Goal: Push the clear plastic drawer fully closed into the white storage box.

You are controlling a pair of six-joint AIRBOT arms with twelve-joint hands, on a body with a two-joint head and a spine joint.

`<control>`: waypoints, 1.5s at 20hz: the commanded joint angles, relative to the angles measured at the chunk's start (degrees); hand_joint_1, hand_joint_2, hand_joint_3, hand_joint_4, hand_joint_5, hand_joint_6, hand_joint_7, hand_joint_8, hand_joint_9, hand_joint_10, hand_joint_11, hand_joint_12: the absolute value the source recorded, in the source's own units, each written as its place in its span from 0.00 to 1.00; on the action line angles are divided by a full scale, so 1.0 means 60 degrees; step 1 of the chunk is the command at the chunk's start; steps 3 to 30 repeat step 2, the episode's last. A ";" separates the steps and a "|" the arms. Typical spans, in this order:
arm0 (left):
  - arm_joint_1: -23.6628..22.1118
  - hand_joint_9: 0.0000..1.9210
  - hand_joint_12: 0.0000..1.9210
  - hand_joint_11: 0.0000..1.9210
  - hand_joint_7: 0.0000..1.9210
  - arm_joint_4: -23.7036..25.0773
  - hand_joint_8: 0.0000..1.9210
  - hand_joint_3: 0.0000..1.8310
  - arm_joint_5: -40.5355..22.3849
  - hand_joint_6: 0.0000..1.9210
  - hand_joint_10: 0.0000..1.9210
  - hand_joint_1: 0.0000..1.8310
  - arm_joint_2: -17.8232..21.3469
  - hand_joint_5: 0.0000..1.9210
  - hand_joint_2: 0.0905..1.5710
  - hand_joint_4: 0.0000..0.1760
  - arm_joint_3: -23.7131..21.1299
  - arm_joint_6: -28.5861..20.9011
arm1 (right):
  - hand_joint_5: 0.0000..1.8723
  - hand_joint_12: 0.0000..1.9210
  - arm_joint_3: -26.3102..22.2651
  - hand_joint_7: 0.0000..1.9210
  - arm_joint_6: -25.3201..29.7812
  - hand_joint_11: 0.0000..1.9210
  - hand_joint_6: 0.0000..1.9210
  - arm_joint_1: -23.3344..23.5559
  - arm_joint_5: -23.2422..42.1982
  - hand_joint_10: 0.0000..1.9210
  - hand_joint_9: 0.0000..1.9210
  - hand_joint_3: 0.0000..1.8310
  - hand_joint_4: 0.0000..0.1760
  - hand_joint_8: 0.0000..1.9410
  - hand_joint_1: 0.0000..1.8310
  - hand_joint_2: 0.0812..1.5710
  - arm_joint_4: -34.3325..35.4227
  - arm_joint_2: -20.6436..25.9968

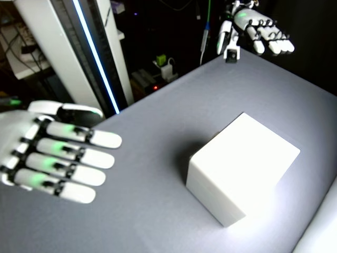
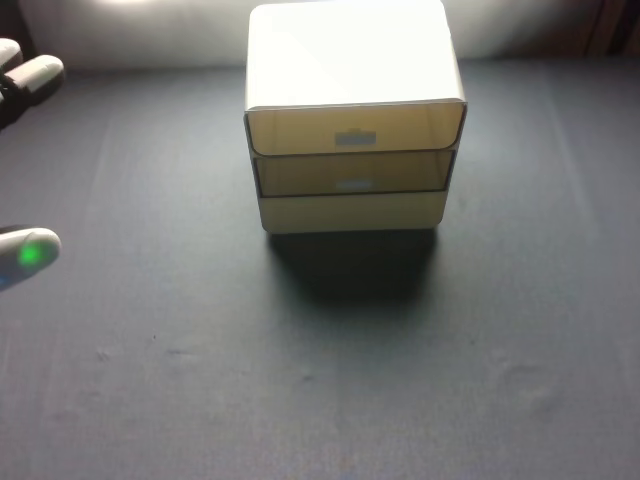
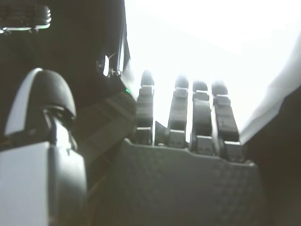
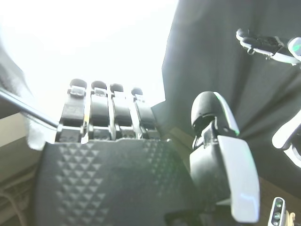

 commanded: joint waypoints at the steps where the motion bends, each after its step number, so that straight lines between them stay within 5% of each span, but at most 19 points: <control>1: -0.0025 0.00 0.00 0.00 0.00 -0.0204 0.00 0.00 -0.1412 0.00 0.00 0.00 0.0055 0.00 0.72 1.00 -0.0008 -0.0013 | 0.00 0.00 -0.0016 0.00 0.0015 0.00 0.00 -0.0001 0.1555 0.00 0.00 0.00 0.37 0.00 0.11 0.78 0.0146 0.0096; 30: -0.0020 0.00 0.00 0.00 0.00 -0.0228 0.00 0.00 -0.1426 0.00 0.00 0.00 0.0056 0.00 0.72 1.00 -0.0024 -0.0006 | 0.00 0.00 -0.0041 0.00 0.0015 0.00 0.00 -0.0056 0.1670 0.00 0.00 0.00 0.37 0.00 0.11 0.78 0.0147 0.0123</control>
